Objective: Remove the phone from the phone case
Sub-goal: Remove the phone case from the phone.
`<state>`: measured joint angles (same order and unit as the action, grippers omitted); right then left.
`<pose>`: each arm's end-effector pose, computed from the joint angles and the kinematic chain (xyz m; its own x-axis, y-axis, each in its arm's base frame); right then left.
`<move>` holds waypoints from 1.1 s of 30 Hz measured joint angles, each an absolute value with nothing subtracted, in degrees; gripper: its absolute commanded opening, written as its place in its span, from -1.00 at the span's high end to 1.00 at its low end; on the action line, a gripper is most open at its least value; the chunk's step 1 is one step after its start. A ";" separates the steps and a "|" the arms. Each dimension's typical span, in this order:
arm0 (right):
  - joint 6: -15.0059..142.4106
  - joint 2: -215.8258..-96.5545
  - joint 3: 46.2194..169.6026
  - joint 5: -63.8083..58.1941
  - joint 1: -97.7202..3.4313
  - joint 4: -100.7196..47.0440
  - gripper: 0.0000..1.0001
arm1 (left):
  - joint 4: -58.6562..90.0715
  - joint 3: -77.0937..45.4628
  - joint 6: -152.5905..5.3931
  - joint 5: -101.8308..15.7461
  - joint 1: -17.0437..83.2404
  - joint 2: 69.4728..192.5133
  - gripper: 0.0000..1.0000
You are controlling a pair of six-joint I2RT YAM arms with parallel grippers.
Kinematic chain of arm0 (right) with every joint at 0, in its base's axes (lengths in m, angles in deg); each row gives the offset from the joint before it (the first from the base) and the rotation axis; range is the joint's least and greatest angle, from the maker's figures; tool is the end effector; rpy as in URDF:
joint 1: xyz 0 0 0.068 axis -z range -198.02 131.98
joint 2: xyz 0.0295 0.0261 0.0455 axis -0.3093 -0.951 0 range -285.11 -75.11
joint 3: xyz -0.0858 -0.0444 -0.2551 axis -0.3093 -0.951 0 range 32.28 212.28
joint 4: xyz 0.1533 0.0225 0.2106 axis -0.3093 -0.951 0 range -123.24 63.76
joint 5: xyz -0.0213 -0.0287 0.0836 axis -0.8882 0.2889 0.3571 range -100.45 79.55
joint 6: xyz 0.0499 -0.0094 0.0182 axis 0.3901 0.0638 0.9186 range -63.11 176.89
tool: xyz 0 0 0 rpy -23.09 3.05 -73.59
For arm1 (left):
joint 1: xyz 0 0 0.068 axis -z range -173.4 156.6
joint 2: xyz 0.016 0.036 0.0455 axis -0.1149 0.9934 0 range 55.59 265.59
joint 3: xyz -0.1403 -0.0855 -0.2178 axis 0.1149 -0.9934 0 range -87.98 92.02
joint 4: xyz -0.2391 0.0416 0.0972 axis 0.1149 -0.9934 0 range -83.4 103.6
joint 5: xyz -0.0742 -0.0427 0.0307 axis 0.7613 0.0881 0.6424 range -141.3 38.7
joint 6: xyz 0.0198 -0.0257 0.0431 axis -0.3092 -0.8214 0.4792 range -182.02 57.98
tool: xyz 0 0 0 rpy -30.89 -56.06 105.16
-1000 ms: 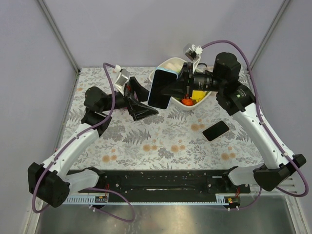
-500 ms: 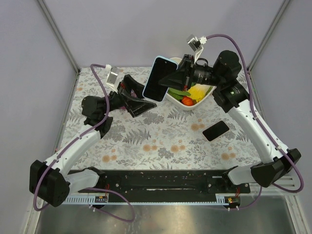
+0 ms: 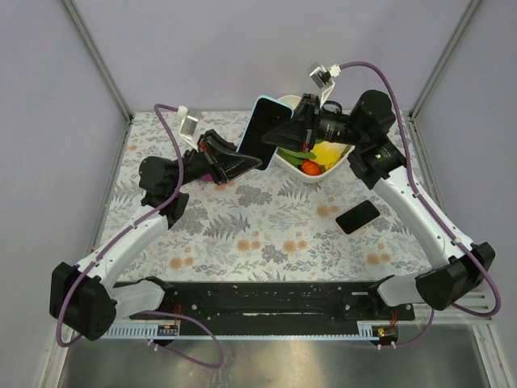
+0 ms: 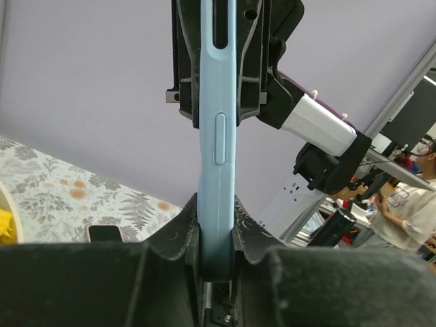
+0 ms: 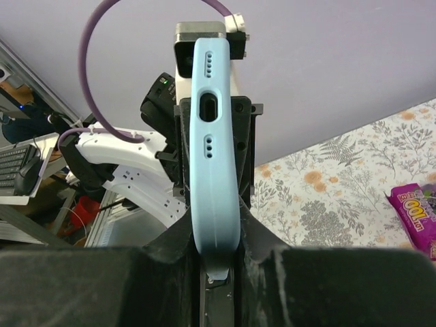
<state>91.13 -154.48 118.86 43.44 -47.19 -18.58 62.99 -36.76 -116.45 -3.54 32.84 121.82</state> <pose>0.2467 0.1708 0.4876 -0.3600 0.1789 -0.9156 -0.9272 0.0404 0.3724 0.2096 -0.1327 0.4050 -0.3930 -0.4159 -0.8201 0.9036 -0.0094 -0.4283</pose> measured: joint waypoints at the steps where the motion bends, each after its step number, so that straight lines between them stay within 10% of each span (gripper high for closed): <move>1: 91.35 -154.48 118.43 43.53 -47.19 -17.84 1.00 | 62.81 -36.72 -116.78 -3.40 32.86 121.85 0.95; 5: 91.48 -154.46 116.74 43.75 -46.90 -15.54 0.96 | 62.49 -36.70 -116.93 -3.29 32.95 122.35 1.00; 9: 90.27 -153.96 115.78 43.62 -46.70 -16.09 0.18 | 61.55 -36.70 -116.10 -2.55 32.93 122.68 1.00; 12: 85.79 -152.78 115.65 42.94 -46.77 -20.81 -0.83 | 59.67 -36.72 -113.66 -0.98 32.95 122.28 1.00; 33: 56.81 -143.64 116.20 42.76 -46.77 -52.00 -0.75 | 5.20 -36.04 -63.25 7.98 33.30 114.68 1.00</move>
<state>56.81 -143.64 116.20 42.76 -46.77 -52.00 5.20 -36.04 -63.25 7.98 33.30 114.68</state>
